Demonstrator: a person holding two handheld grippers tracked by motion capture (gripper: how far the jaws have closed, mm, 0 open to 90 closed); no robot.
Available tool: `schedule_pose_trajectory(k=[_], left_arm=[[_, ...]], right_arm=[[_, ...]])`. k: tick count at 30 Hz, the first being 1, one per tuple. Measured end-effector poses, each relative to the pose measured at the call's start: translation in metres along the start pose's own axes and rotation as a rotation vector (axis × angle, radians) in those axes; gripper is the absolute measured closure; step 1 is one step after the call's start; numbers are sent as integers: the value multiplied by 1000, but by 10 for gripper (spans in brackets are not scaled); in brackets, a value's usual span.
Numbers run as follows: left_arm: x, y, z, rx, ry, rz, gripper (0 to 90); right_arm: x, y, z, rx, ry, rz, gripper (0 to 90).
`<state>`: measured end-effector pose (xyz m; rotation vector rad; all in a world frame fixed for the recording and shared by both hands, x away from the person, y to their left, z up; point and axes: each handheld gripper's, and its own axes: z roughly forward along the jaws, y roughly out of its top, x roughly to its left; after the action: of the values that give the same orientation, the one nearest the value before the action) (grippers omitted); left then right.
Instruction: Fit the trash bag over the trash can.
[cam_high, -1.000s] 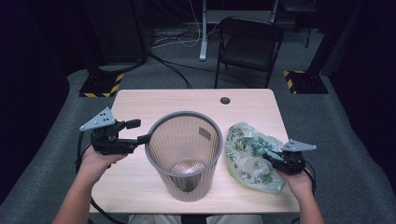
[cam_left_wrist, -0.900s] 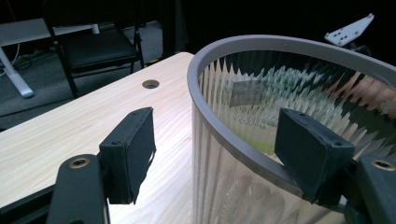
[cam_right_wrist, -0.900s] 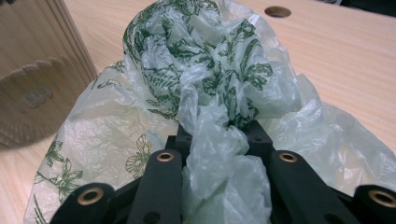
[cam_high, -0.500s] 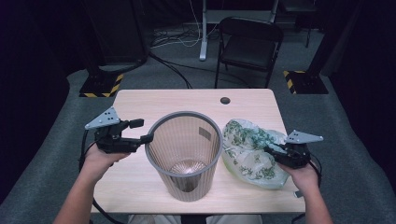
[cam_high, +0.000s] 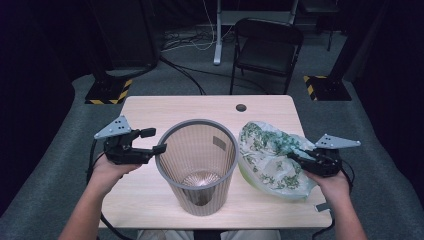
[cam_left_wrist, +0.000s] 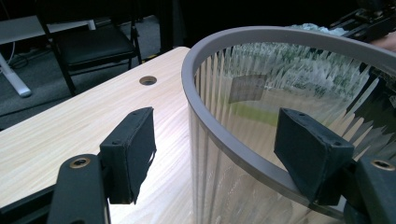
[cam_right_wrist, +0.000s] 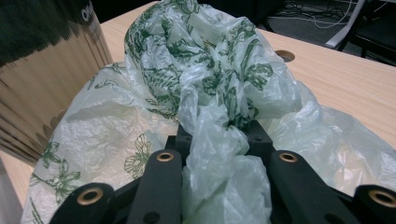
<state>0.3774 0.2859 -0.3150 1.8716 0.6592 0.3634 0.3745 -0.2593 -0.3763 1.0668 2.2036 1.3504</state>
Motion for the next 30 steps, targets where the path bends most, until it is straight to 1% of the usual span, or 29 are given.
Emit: schedule_pose_trajectory(k=[2, 5, 10, 24, 30], left_arm=[[-1, 1, 0, 1, 1, 4, 287], [-3, 3, 0, 1, 1, 11, 289], [-6, 6, 0, 8, 1, 20, 291], [-9, 11, -3, 11, 6, 33, 292], [-10, 14, -6, 12, 9, 37, 292]], right_arm=[[-1, 3, -5, -6, -6, 1, 736], [-2, 7, -14, -24, 0, 12, 736], [0, 15, -27, -49, 7, 8, 736], [4, 29, -51, -73, 16, -1, 735], [8, 40, -64, -87, 24, -13, 735]])
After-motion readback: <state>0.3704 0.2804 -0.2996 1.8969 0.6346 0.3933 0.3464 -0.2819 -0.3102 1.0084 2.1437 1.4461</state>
